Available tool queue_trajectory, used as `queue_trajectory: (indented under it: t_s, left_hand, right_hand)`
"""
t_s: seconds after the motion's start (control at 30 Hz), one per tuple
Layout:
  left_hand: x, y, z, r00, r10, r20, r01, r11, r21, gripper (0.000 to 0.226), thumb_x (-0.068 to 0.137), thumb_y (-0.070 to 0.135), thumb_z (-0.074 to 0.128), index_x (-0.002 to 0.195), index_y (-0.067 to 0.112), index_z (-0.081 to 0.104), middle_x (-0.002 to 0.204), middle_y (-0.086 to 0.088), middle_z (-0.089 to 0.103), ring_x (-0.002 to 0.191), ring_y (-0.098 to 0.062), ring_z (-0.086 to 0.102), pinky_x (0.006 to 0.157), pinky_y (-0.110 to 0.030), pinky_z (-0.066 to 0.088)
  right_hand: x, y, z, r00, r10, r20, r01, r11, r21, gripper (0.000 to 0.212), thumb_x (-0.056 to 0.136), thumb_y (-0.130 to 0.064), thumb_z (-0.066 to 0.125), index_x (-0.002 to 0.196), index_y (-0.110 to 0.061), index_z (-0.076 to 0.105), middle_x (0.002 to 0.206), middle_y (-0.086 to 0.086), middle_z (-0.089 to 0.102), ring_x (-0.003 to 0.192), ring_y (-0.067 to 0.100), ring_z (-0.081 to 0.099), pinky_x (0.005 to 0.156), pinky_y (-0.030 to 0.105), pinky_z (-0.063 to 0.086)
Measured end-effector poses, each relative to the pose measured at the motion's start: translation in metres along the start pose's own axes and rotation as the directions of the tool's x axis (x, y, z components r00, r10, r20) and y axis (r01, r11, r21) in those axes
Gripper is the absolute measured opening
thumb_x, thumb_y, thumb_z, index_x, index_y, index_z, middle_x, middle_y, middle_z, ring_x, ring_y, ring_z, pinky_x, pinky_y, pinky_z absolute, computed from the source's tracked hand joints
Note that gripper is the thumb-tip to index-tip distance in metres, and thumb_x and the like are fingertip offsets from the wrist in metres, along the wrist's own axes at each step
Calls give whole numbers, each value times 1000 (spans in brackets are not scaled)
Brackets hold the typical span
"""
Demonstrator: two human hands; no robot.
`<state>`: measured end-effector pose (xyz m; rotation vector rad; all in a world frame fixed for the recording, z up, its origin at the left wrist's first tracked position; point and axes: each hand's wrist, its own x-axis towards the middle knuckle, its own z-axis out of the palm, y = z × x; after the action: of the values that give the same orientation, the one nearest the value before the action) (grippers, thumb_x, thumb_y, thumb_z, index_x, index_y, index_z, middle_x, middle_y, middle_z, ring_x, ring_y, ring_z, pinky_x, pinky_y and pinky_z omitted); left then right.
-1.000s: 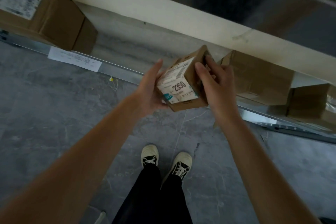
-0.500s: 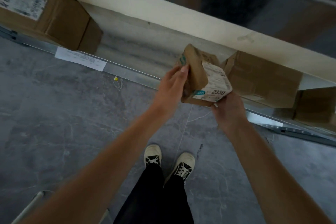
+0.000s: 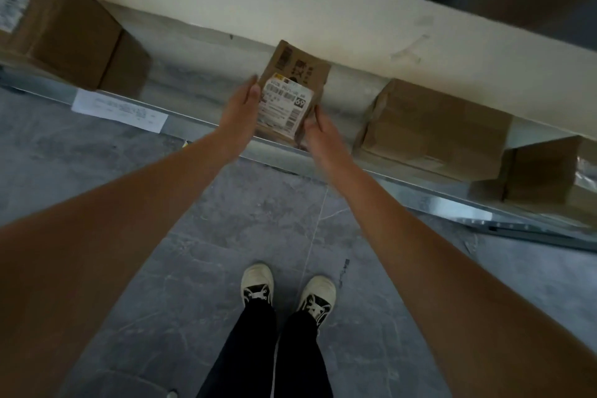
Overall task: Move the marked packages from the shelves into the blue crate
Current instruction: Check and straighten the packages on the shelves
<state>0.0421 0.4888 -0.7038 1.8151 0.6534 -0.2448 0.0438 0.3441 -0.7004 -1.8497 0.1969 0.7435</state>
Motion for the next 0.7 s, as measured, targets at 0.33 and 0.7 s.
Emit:
queue_trajectory:
  t_s: [0.33,0.7]
  left_hand:
    - [-68,47,118,971,142,195,-137,990,-37,44,101,26,39,143,14,35,145,-13,37,133,-28,39,111,-46,35]
    - [-115,63,135,987,-156,23,150,888,-436,24,97,26,41,96,25,65,94,10,67,91,-6,62,77,-21,42]
  right_hand:
    - [-72,77,-170,587,-23,-809,-77,994,-84,53,95,-26,52,143,-7,38,144,12,41,129,24,44,106,39,41]
    - [-106,85,-222,791,216,-573,114,867,485,36,93,-50,52,102,-19,68,104,-4,70,96,12,65,84,25,49]
